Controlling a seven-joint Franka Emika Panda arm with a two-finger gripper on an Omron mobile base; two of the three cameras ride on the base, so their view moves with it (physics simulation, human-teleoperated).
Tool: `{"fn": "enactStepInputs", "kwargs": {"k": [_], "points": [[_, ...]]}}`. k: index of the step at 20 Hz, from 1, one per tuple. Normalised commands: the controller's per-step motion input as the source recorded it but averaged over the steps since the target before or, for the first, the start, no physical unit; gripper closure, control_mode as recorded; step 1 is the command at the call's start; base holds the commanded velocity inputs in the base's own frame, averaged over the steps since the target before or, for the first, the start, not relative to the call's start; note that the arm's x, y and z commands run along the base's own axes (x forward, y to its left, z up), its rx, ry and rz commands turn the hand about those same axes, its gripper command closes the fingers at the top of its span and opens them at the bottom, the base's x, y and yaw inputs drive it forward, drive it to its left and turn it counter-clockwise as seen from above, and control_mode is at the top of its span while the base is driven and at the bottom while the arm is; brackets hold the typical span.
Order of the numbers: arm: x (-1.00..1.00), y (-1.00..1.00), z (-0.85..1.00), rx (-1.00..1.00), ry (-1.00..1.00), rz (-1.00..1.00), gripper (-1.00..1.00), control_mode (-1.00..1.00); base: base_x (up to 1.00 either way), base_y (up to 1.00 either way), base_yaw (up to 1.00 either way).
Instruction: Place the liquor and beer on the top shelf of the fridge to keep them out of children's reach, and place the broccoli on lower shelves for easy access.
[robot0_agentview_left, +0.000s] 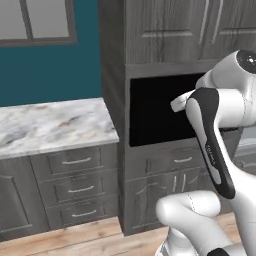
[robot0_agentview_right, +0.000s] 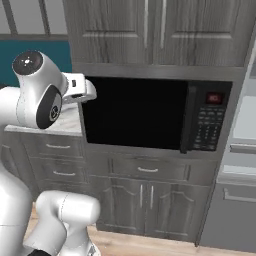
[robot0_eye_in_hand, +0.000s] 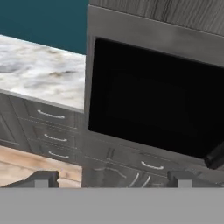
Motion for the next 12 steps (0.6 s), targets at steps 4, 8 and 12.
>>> {"fn": "enactStepInputs", "kwargs": {"k": [4,8,12], "points": [[0.00,0.00,0.00,0.00,0.00,0.00,-1.00,1.00,0.26,1.00,0.00],[0.00,0.00,0.00,0.00,0.00,0.00,-1.00,1.00,0.10,1.00,0.00],[0.00,0.00,0.00,0.00,0.00,0.00,-1.00,1.00,0.00,1.00,0.01]]}}
